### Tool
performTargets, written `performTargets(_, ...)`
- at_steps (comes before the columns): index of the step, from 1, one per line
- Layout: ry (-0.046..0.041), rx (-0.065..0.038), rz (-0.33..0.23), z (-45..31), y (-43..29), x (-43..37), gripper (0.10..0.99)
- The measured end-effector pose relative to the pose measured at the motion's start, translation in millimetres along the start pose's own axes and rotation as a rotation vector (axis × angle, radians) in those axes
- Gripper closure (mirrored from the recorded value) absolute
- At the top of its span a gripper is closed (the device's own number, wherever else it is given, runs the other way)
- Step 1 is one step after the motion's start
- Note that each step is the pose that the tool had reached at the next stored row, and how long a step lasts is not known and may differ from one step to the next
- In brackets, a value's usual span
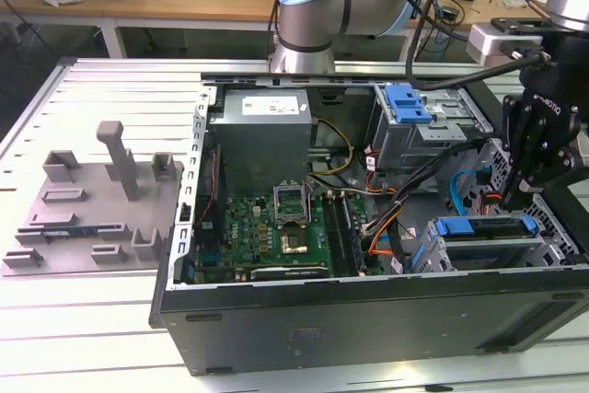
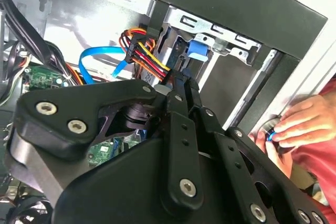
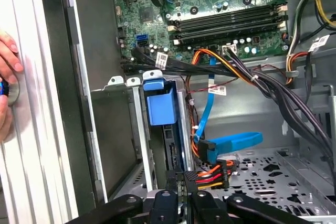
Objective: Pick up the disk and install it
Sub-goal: 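Insert the first disk wire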
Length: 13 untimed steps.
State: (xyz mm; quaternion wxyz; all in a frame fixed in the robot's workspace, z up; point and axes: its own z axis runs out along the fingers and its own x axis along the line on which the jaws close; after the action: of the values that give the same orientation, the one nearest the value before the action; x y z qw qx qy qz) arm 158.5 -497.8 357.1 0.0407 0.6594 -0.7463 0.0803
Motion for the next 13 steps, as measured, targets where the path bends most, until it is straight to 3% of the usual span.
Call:
performTargets(2,-0.0306,-0.005,0.001,1.0,-1.1,5.3,0.922)
performTargets(5,-0.0292,-0.019,-0.001,1.4,-1.4,7.4,0.922)
performTargets(13,-0.0282,-0.019,-0.003,1.2,-3.3,5.4,0.922)
